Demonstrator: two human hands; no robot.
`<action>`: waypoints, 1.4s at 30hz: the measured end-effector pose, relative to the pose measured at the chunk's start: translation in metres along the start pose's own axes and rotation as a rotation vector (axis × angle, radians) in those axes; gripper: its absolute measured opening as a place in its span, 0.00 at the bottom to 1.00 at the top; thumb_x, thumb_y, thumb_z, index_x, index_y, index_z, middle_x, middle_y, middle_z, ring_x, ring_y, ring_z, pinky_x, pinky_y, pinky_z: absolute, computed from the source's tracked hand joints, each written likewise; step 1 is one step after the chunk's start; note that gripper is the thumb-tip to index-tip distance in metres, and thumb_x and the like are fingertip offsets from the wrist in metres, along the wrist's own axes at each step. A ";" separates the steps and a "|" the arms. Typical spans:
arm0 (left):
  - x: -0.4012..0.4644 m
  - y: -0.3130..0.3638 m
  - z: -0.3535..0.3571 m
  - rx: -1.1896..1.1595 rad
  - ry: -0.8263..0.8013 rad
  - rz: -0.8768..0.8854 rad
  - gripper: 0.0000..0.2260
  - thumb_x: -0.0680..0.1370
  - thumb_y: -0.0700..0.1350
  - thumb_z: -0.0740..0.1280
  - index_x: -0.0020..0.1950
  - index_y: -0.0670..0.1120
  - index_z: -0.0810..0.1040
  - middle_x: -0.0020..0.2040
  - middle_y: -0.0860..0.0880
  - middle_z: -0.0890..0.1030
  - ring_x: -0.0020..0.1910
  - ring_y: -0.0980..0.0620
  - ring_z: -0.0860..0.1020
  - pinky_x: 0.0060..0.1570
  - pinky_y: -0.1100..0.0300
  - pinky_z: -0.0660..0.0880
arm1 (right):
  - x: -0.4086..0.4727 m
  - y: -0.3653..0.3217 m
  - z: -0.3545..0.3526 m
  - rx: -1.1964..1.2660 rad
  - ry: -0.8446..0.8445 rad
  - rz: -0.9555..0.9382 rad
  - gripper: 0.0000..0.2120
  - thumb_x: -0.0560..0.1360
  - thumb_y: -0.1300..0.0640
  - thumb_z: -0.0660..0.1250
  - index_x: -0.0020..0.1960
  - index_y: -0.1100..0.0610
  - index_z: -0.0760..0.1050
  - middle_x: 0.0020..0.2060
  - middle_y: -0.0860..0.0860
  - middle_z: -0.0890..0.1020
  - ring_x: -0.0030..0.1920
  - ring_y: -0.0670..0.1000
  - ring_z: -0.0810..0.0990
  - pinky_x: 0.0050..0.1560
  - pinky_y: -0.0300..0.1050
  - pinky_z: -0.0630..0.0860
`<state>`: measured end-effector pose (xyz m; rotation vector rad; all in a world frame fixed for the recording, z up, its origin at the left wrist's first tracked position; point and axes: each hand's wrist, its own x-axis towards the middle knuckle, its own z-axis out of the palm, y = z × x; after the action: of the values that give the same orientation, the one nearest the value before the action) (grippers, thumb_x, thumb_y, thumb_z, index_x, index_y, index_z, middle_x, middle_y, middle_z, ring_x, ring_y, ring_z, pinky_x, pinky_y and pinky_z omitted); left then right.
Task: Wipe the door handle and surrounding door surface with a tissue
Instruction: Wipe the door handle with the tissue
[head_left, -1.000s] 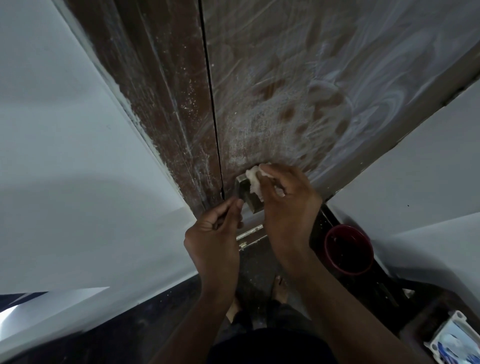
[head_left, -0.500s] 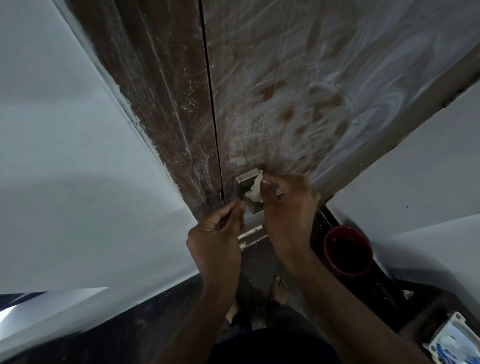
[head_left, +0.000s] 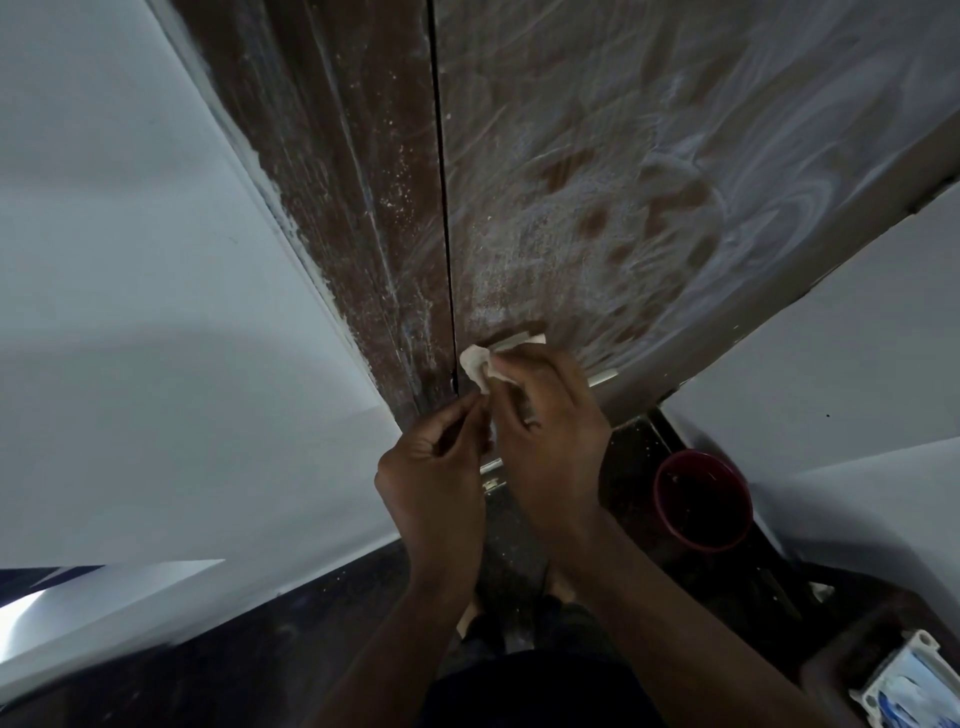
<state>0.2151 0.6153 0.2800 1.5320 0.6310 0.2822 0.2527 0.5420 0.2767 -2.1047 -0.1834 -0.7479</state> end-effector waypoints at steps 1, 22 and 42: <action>0.000 -0.001 -0.001 -0.006 0.004 -0.006 0.09 0.76 0.42 0.75 0.54 0.53 0.87 0.43 0.60 0.88 0.42 0.63 0.86 0.43 0.70 0.79 | -0.002 0.002 0.005 -0.008 -0.019 -0.039 0.03 0.73 0.70 0.73 0.47 0.66 0.83 0.45 0.58 0.83 0.46 0.51 0.83 0.49 0.41 0.80; 0.001 0.004 -0.023 0.262 -0.025 0.338 0.13 0.78 0.43 0.74 0.55 0.61 0.81 0.47 0.65 0.84 0.47 0.67 0.83 0.50 0.72 0.78 | -0.033 -0.013 0.005 0.221 0.031 0.495 0.06 0.75 0.63 0.73 0.52 0.58 0.83 0.46 0.49 0.85 0.46 0.45 0.85 0.46 0.45 0.83; 0.009 -0.009 -0.029 0.365 -0.101 0.357 0.11 0.78 0.44 0.72 0.56 0.59 0.81 0.49 0.64 0.84 0.48 0.68 0.83 0.49 0.73 0.78 | -0.057 0.002 0.022 1.146 0.081 1.484 0.13 0.70 0.66 0.72 0.54 0.68 0.80 0.49 0.61 0.86 0.53 0.58 0.85 0.58 0.50 0.79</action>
<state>0.2044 0.6438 0.2718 2.0004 0.3354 0.3707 0.2168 0.5658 0.2329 -0.6736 0.7597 0.2233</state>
